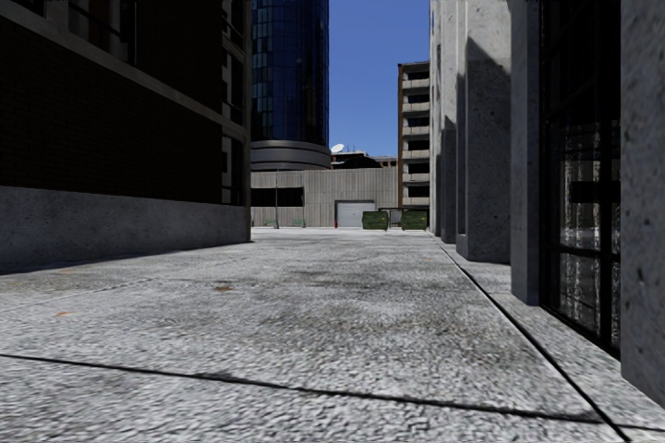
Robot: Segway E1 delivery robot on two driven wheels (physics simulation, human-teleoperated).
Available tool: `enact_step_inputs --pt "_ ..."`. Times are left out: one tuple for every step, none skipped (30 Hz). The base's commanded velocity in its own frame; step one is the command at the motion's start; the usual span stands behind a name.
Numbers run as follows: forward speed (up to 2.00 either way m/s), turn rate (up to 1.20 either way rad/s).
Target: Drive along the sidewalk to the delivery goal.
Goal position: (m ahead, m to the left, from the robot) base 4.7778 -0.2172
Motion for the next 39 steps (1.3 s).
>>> enact_step_inputs --pt "1.46 0.00" --pt "1.46 0.00" --pt "1.46 0.00" --pt "1.46 0.00" --pt "1.46 0.00" --pt "1.46 0.00" --pt "1.46 0.00" --pt "1.46 0.00" --pt "1.46 0.00" --pt "1.46 0.00" --pt "1.46 0.00" --pt "1.46 0.00" --pt "1.46 0.00" --pt "1.46 0.00" --pt "1.46 0.00" --pt "1.46 0.00" --pt "1.46 0.00" --pt "1.46 0.00" --pt "1.46 0.00" --pt "1.46 0.00" --pt "1.46 0.00" --pt "1.46 -0.37" --pt "1.46 -0.37" --pt "1.46 -0.89" --pt "1.46 -1.20" --pt "1.46 -1.20" --pt "1.46 -1.20" --pt "1.46 -0.86" --pt "1.46 -0.86" --pt "1.46 -0.10" --pt "1.46 0.00" --pt "1.46 0.00" --pt "1.46 0.00" --pt "1.46 0.00" --pt "1.46 0.00" --pt "1.46 0.00" --pt "1.46 0.00" --pt "1.46 0.00" --pt "1.46 0.00"
